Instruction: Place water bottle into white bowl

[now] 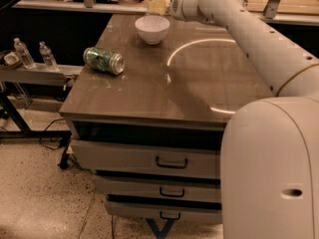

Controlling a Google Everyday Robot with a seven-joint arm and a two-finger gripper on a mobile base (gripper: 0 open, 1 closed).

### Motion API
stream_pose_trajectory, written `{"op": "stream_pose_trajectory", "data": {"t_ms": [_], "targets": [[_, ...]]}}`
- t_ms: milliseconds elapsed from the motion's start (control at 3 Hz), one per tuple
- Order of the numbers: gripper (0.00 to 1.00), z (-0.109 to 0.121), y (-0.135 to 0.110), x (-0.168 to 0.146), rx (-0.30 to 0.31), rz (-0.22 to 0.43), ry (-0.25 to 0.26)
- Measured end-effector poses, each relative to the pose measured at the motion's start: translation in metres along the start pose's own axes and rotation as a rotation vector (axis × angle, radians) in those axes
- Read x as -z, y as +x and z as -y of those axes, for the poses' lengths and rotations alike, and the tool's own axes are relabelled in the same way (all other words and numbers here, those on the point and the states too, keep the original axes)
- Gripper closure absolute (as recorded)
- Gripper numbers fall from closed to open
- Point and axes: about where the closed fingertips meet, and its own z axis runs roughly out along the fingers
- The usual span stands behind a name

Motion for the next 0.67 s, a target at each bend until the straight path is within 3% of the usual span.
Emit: {"op": "stream_pose_trajectory", "data": {"t_ms": [667], "targets": [[0.07, 0.0055, 0.0161, -0.0021, -0.046, -0.037, 0.006]]}}
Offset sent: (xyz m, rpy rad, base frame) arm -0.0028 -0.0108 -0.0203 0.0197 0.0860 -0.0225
